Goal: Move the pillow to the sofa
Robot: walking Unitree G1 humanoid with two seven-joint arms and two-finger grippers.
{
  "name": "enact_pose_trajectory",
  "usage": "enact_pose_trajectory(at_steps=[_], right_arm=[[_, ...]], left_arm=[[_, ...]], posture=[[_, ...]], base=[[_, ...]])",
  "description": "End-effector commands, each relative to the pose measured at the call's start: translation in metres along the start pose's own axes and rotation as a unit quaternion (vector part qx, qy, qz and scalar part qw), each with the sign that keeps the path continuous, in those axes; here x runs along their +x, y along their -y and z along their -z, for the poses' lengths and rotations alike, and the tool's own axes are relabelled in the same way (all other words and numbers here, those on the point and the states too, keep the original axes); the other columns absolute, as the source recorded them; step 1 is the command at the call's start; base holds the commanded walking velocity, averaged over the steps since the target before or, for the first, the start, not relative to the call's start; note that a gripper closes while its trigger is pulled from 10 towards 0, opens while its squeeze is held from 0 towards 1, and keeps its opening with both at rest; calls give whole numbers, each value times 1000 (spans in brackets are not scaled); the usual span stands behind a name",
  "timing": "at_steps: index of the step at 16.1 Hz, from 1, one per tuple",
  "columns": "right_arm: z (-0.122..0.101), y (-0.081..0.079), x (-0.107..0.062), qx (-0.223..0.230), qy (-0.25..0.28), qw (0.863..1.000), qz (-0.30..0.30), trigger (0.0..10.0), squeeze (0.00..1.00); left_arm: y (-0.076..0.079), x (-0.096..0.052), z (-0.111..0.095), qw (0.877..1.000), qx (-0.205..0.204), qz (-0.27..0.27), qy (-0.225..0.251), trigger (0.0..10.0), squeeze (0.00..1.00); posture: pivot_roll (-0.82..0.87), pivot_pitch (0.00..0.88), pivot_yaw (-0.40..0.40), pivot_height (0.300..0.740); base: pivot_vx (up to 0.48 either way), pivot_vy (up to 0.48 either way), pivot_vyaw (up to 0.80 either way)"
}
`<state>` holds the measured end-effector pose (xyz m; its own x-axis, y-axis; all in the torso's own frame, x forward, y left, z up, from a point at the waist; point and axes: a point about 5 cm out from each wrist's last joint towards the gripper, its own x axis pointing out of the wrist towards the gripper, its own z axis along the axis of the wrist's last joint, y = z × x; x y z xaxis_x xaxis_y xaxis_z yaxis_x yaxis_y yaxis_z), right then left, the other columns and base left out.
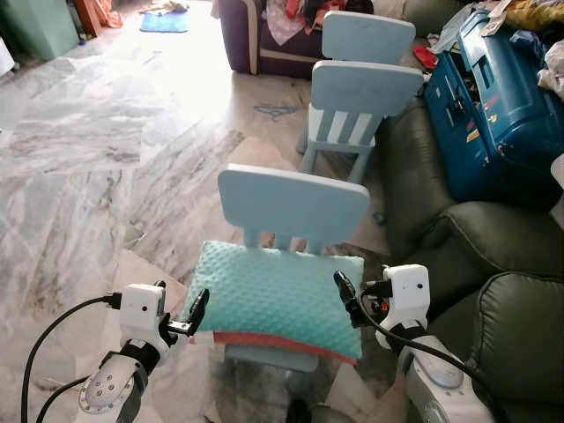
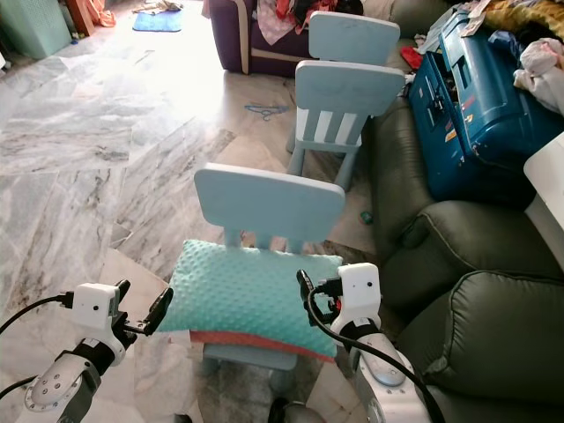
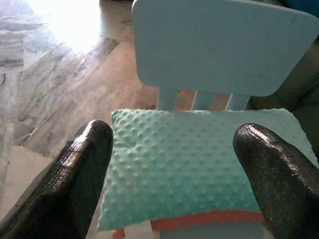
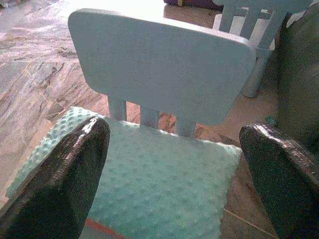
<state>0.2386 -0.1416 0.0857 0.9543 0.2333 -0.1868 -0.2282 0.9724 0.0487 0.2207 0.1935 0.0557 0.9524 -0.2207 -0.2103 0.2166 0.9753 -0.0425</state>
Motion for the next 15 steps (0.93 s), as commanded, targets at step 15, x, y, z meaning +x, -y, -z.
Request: enact_pose_trajectory(at_steps=[15], right_arm=[[0,1,-1,1,-2,1000,2,10000,0]], left_arm=[[3,-2,3,1000,0,1,-8,10000,0]], posture=[[-18,192,-71,555]], base=[[0,0,0]])
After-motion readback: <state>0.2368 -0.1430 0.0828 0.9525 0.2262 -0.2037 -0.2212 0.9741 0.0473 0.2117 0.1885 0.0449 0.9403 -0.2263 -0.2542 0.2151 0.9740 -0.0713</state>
